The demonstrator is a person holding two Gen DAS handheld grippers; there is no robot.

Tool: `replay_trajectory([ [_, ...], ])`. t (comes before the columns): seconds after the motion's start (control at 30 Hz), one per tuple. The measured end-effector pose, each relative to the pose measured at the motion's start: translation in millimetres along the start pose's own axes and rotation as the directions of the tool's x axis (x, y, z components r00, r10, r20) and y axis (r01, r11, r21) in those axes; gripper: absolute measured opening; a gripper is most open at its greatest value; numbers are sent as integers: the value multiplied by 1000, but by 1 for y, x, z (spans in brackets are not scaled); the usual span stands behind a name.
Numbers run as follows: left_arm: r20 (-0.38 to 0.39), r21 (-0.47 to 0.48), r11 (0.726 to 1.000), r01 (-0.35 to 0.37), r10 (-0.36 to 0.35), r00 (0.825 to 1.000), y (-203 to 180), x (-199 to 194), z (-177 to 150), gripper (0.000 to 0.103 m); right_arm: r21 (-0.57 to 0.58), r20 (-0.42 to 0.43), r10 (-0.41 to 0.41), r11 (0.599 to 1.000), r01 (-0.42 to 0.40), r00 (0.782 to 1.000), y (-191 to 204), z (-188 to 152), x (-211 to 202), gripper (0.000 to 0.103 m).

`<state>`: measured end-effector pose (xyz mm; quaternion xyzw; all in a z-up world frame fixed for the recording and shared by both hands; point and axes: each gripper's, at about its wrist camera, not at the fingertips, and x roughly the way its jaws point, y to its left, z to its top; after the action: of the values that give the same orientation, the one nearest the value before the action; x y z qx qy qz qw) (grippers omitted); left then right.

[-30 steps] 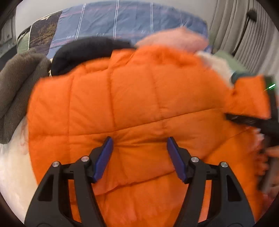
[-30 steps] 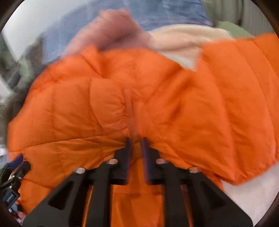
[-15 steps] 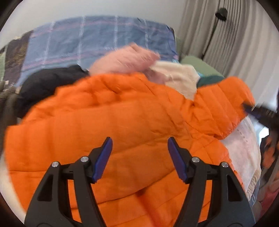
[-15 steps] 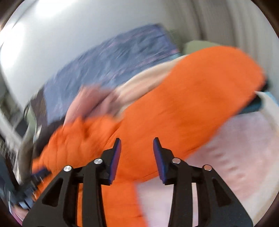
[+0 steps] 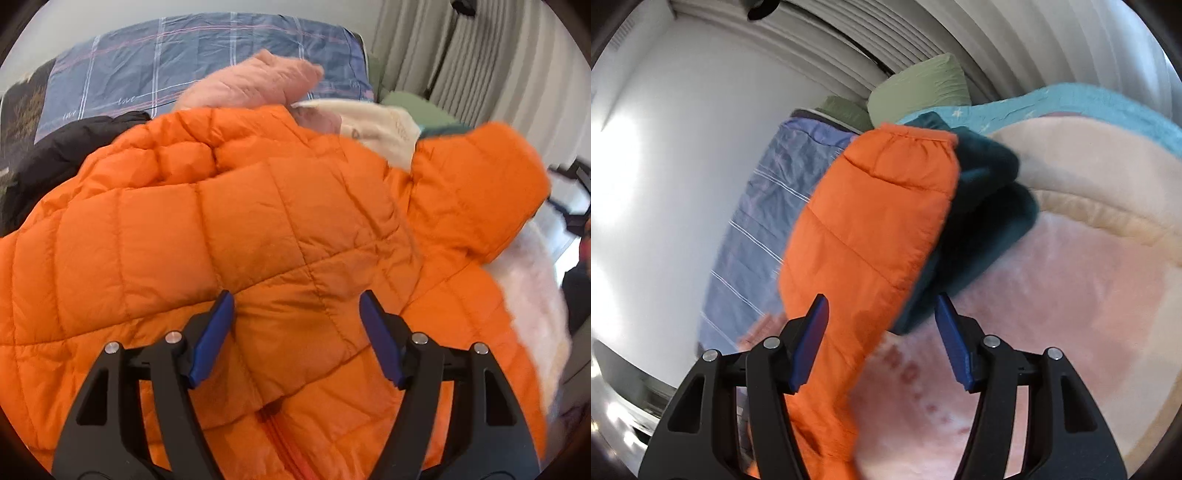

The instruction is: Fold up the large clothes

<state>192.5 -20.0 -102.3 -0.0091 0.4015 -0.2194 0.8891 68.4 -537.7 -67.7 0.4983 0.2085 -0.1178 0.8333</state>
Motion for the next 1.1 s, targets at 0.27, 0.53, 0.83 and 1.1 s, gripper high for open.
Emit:
replay_trajectory([
  [0.27, 151, -151, 988, 18, 5, 989, 57, -70, 4, 76, -251, 102, 79, 967, -51, 992, 92, -33, -24, 6],
  [0.53, 205, -387, 919, 81, 0, 979, 132, -103, -11, 78, -585, -295, 304, 692, -423, 906, 228, -203, -1, 7],
  [0.83, 203, -444, 873, 201, -120, 972, 156, -106, -35, 87, -753, -598, -78, 394, -526, 798, 220, -406, 64, 39],
  [1.1, 62, -417, 904, 96, -77, 995, 142, -57, -26, 75, -775, -559, -106, 418, -473, 822, 195, -383, 52, 56],
])
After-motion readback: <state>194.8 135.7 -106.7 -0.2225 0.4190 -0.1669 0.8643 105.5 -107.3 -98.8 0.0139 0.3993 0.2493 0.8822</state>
